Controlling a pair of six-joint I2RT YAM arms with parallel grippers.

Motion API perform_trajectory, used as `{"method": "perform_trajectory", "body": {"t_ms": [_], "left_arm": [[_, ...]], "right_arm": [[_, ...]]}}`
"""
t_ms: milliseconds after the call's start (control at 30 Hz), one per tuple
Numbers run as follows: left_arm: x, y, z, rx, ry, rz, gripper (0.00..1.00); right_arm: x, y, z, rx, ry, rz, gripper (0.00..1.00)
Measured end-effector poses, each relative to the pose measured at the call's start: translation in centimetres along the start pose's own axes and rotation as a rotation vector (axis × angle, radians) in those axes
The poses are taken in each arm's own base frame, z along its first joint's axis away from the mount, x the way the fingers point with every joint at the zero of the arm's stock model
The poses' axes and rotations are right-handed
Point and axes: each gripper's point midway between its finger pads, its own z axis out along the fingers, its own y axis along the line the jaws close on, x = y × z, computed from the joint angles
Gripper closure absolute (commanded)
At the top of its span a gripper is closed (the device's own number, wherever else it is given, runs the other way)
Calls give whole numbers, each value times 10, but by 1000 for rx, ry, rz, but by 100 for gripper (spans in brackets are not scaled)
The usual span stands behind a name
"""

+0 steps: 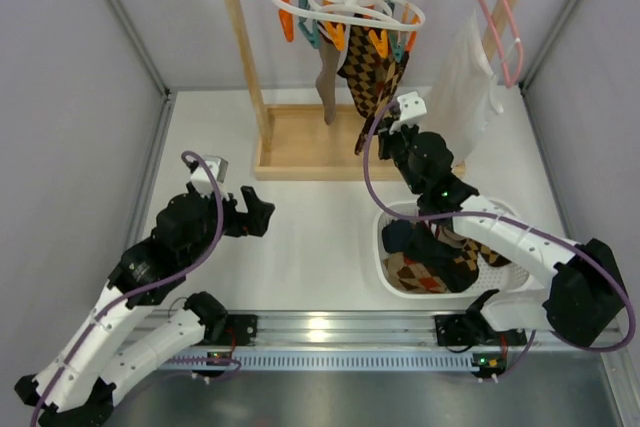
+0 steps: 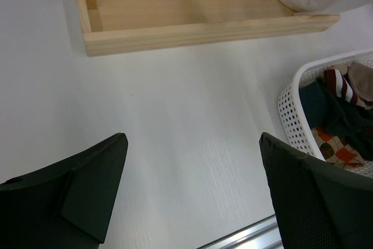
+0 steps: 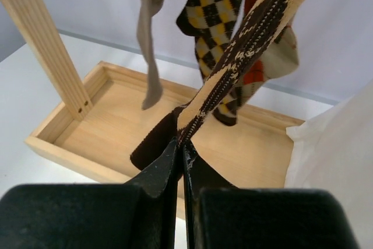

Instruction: Remove the socks clipped to the hanger

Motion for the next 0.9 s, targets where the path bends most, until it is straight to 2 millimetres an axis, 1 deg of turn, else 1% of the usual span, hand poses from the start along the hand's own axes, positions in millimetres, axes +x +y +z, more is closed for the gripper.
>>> {"method": "perform_trajectory", "body": {"t_ms": [100,167,233,333,400,467,533,600,667,767,833,900], "left_arm": [[-1,-12,5,34,37,-26,2],[-10,-25,6,72,44,-49,2],[-23,-40,7,118,45,-71,2],[-56,-64,8,187,13,-97,2],[-79,-79,13,217,-5,-106,2],[-108,-96,20,248,-37,-111,2],[-128,-110,29,267,-57,-112,2],[-148,-128,40,314,-80,-113,2],[-163,-147,48,375,-93,-112,2],[-186,-177,63,477,-131,-108,2],[-199,-194,77,526,-156,-106,2],[-207,-207,94,563,-173,-103,2]], "right_arm": [[-1,14,-8,-8,-10,-12,100],[-3,20,-13,-13,-19,-17,100],[-6,24,-17,-14,-29,-19,100],[-11,31,-22,-16,-43,-21,100],[-15,35,-25,-17,-55,-18,100],[-15,39,-30,-23,-65,-15,100],[-14,43,-35,-32,-68,-13,100],[-12,45,-38,-40,-67,-13,100],[-12,45,-39,-44,-68,-12,100],[-19,46,-43,-60,-83,-2,100],[-25,46,-48,-74,-98,10,100],[-32,45,-56,-92,-117,20,100]]}}
